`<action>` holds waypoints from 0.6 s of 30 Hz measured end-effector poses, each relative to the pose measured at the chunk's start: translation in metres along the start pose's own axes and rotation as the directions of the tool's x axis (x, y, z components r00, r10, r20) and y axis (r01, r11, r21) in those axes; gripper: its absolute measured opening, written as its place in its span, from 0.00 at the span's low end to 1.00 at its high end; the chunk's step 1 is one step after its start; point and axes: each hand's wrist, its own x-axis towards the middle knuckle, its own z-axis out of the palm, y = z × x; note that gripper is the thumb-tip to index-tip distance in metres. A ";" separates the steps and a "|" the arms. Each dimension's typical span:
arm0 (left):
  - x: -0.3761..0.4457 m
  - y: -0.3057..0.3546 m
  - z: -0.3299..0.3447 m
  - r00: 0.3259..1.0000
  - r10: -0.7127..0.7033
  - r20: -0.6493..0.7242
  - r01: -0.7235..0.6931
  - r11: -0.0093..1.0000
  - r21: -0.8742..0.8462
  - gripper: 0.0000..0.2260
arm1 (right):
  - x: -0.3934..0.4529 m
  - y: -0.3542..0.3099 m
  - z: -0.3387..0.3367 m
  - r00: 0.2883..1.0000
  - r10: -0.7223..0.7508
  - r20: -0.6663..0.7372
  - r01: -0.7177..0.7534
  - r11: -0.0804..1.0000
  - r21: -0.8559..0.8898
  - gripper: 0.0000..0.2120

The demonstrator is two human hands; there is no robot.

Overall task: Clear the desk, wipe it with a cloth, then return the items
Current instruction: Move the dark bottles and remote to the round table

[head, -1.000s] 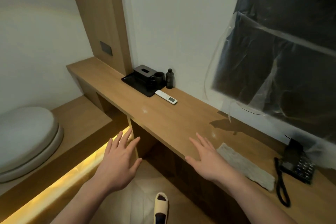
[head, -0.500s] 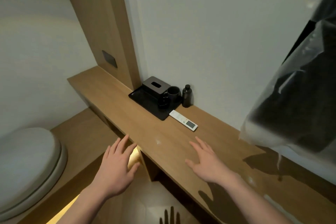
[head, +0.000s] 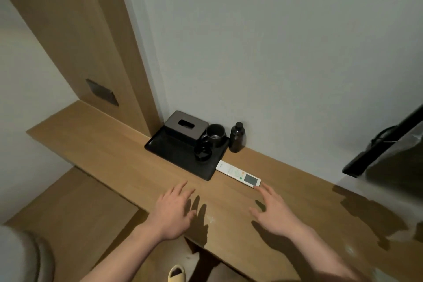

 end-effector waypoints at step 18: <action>0.281 0.062 -0.059 0.969 0.246 0.017 -0.246 0.969 0.002 0.30 | 0.139 0.027 0.017 0.956 0.274 -0.107 -0.262 0.959 0.110 0.34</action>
